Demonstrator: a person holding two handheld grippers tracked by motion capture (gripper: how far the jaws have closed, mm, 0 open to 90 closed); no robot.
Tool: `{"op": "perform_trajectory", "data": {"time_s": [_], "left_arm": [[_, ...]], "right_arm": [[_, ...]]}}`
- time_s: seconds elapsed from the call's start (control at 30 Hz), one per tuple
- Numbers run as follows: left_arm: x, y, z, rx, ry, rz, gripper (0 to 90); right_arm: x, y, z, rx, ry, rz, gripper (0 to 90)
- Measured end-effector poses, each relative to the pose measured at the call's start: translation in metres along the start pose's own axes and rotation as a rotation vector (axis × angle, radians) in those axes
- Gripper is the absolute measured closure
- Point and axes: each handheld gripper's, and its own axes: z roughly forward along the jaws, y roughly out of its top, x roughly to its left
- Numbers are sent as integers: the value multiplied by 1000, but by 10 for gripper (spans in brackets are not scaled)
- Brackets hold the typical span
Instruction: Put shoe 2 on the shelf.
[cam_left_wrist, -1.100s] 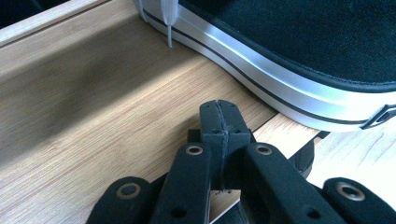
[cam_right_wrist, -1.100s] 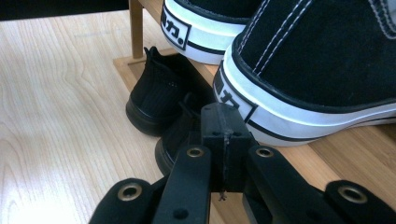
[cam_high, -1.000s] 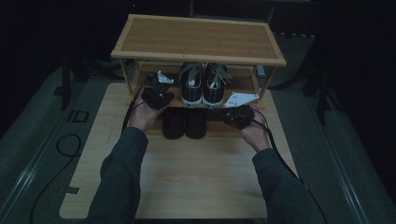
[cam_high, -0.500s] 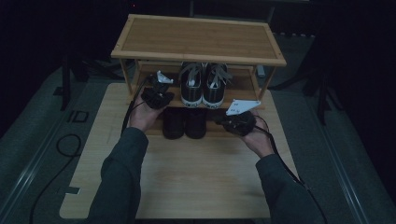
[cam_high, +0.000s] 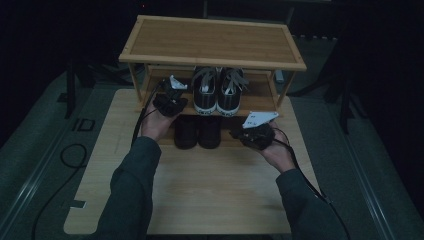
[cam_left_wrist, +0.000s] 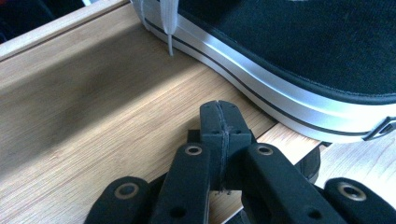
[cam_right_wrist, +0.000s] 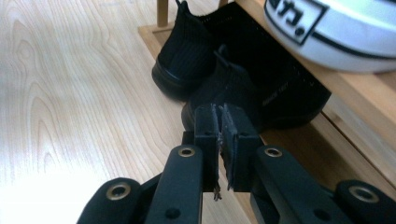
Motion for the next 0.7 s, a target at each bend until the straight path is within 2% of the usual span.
{"op": "perform_trajectory", "data": {"time_s": [0.3, 0.7], "left_arm": [[4, 0, -7, -8, 7, 7, 898], [5, -1, -16, -18, 5, 23, 893]], "right_arm": [[-1, -13, 1, 28, -8, 15, 814], [0, -19, 2, 41, -1, 20, 811]]}}
